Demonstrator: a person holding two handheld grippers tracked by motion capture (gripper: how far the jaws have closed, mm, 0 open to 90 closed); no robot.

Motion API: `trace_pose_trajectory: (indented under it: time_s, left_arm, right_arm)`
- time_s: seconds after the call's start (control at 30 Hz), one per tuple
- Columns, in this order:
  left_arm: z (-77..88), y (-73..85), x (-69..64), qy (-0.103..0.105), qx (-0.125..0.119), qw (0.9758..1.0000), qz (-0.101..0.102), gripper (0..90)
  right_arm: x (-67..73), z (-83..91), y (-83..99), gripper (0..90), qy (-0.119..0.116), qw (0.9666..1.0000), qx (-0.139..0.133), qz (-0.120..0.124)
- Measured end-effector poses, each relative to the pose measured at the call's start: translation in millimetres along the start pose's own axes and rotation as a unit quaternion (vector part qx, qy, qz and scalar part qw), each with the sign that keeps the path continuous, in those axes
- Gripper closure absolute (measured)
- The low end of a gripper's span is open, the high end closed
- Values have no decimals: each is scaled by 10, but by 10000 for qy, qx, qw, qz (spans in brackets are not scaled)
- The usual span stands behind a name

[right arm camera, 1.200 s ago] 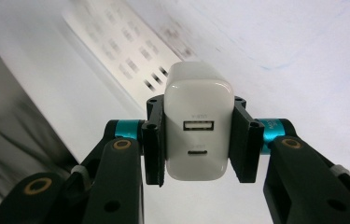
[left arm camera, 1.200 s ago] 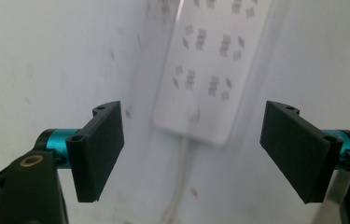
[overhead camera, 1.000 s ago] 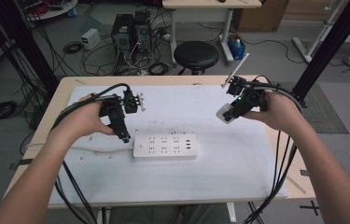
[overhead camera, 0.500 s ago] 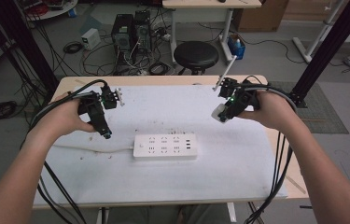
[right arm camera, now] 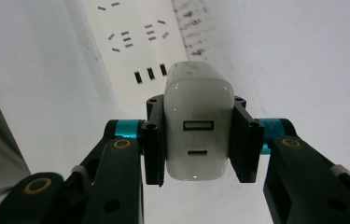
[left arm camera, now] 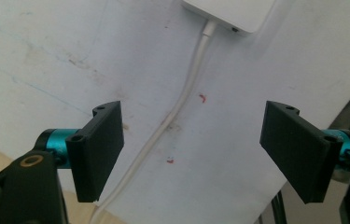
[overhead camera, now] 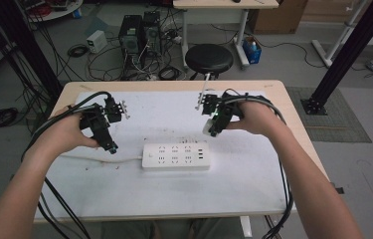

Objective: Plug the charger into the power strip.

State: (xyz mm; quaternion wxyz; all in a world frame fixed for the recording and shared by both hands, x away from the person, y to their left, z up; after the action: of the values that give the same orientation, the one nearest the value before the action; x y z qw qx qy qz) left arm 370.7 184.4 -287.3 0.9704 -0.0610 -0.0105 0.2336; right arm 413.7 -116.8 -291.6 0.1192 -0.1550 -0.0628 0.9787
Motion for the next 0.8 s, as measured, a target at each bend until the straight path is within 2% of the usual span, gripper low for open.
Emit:
trace_pose_trajectory:
  time_s: [0.03,0.07,0.17,0.27,0.33,0.4,0.5,0.57,0.63,0.7,0.8]
  left_arm:
    - [9,19,3,-33,-51,10000,21,216]
    - [15,39,-1,-49,-114,9999,61,216]
    - [19,104,-15,-36,-132,9999,13,216]
    - [3,162,-30,-33,-150,9999,43,216]
    - [-3,198,-35,-34,-147,9999,77,216]
    - [-26,233,-38,-18,-168,9998,106,216]
    - [-55,278,-36,7,-148,9998,130,216]
    - [-65,301,-25,7,-112,9999,129,216]
    - [-85,323,-22,17,-110,9999,132,216]
    - [-101,334,-24,29,-126,9998,168,216]
    - [-124,341,-20,44,-110,9998,147,216]
  right_arm:
    - [46,-93,-99,619,-67,9999,103,105]
    - [46,-93,-99,619,-67,9999,103,105]
    - [139,-315,-310,619,-166,9988,98,458]
    - [181,-408,-392,620,-244,9979,157,576]
    - [223,-506,-462,620,-319,9961,169,808]
    - [268,-576,-510,620,-242,9946,271,973]
    - [309,-660,-566,620,-363,9932,262,1078]
    - [309,-676,-573,620,-374,9924,272,1139]
    - [330,-718,-578,620,-354,9913,416,1196]
    - [316,-725,-583,620,-358,9912,356,1220]
    - [326,-741,-581,621,-396,9908,415,1225]
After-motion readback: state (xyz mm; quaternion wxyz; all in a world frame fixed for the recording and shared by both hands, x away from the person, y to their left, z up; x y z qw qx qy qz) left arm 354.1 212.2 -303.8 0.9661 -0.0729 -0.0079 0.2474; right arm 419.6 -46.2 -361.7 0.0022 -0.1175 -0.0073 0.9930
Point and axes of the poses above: each handheld gripper's, and its own axes: z roughly backward along the jaws, y roughly out of its underside, x roughly to its left, the point moved 2 cm from there along -z, roughly forward along the jaws, and after that the axes turned 9 degrees about y, right-handed, at the moved point
